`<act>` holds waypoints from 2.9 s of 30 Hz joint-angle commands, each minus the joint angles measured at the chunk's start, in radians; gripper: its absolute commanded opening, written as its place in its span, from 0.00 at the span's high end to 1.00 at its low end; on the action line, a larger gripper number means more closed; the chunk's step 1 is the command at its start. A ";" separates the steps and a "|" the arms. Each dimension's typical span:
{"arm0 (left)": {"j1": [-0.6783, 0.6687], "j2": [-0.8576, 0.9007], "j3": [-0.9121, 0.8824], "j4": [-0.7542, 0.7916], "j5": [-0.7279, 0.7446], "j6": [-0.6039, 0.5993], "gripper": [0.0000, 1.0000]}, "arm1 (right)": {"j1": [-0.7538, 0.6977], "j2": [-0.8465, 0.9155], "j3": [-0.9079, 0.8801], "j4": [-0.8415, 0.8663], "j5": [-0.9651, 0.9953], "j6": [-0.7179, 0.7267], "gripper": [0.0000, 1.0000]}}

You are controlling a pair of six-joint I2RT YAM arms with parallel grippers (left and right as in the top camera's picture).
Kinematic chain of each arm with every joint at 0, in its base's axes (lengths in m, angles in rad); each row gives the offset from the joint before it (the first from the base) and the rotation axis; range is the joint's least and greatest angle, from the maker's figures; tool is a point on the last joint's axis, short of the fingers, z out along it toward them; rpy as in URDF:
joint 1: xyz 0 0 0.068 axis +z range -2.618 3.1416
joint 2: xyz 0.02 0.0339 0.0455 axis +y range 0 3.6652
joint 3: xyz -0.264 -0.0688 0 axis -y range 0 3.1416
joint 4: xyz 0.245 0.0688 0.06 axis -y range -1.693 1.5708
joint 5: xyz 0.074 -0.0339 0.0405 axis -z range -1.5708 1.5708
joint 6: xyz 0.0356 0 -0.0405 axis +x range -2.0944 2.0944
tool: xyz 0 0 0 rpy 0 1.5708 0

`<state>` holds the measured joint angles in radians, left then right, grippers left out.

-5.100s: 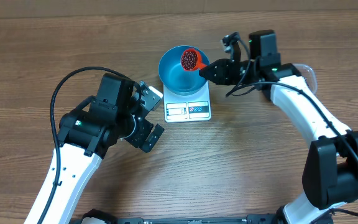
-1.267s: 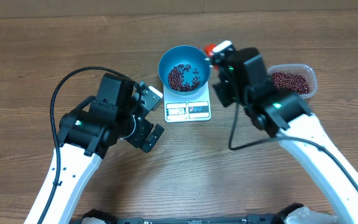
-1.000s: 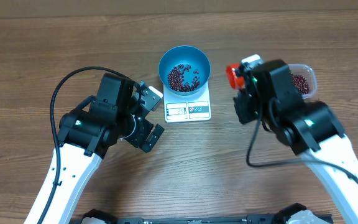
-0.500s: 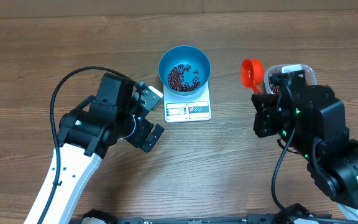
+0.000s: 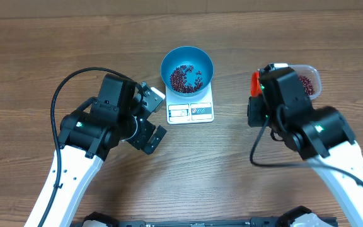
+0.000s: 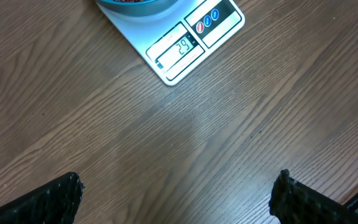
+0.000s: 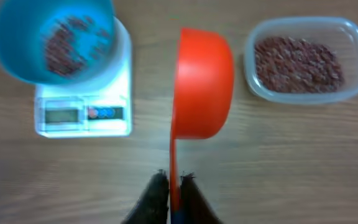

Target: Scoop item into bowl and weigh 150g on scale

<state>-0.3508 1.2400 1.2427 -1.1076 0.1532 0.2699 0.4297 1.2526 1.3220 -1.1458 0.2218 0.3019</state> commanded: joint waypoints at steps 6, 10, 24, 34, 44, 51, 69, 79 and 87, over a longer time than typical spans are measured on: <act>0.004 0.002 0.023 0.001 0.001 0.022 0.00 | -0.146 0.167 0.217 -0.145 0.031 0.015 0.96; 0.004 0.002 0.023 0.001 0.001 0.022 0.00 | -0.243 0.250 0.338 -0.193 -0.040 -0.015 0.96; 0.004 0.002 0.023 0.001 0.001 0.022 0.00 | -0.453 0.391 0.520 -0.307 -0.089 -0.109 0.96; 0.004 0.002 0.023 0.001 0.001 0.022 0.00 | -0.470 0.562 0.790 -0.359 -0.097 -0.129 0.96; 0.004 0.002 0.023 0.001 0.001 0.022 0.00 | -0.470 0.714 0.792 -0.534 -0.092 -0.242 0.96; 0.004 0.002 0.023 0.001 0.001 0.022 0.00 | -0.470 0.753 0.792 -0.528 -0.092 -0.305 0.96; 0.004 0.002 0.023 0.001 0.001 0.022 0.00 | -0.468 0.755 0.697 -0.415 0.060 -0.303 0.96; 0.004 0.002 0.023 0.001 0.001 0.022 0.00 | -0.468 0.757 0.543 -0.272 0.183 -0.304 0.96; 0.004 0.002 0.023 0.001 0.001 0.022 0.01 | -0.468 0.758 0.418 -0.127 0.267 -0.311 0.96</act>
<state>-0.3508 1.2400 1.2427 -1.1076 0.1535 0.2699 -0.0395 2.0060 1.7744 -1.2991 0.4271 -0.0055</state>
